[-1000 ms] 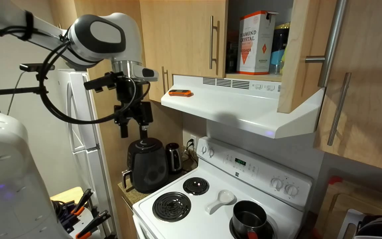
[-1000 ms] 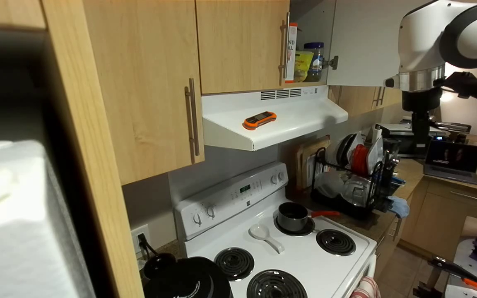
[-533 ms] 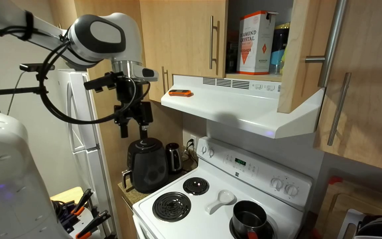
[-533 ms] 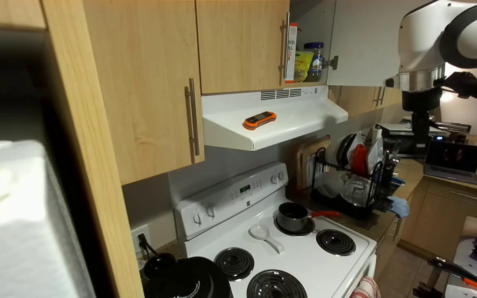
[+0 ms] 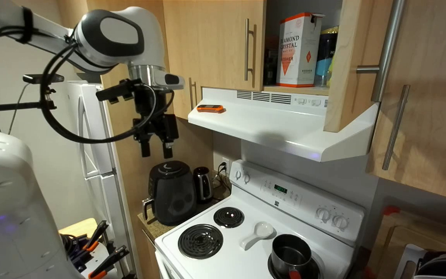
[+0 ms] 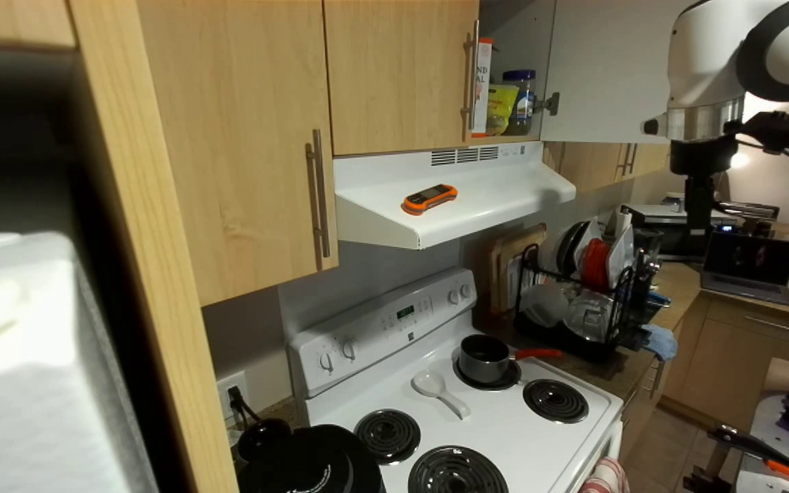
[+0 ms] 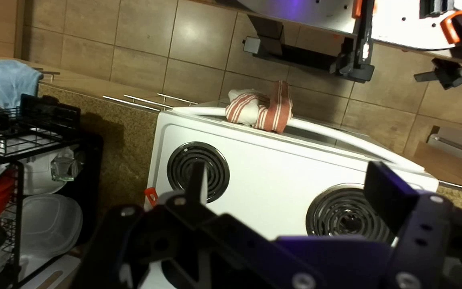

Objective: Close the right cabinet door

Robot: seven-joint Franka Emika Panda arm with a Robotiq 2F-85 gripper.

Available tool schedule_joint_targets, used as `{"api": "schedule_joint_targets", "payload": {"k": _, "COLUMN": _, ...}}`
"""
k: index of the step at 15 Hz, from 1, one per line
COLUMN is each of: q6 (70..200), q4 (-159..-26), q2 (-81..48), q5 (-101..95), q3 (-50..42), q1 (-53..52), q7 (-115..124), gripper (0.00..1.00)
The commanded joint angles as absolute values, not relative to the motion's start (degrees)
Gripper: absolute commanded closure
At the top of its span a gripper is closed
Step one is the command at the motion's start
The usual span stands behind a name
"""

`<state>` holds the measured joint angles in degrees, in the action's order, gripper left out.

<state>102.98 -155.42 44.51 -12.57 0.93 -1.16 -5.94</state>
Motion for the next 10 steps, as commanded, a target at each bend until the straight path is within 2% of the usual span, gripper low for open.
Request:
{"api": "schedule_joint_targets", "payload": {"k": 1, "q6": 100.5, "q4": -155.8, "q2": 49.3, "q5": -14.6, "q3": -1.0, "q1": -0.7, "q7": -8.6, "gripper": 0.0}}
{"api": "schedule_joint_targets", "payload": {"k": 10, "q6": 102.6, "q4": -156.1, "q2": 54.5, "q5": -24.0, "q3": -6.4, "q1": 3.7, "q7": -8.2, "gripper": 0.0}}
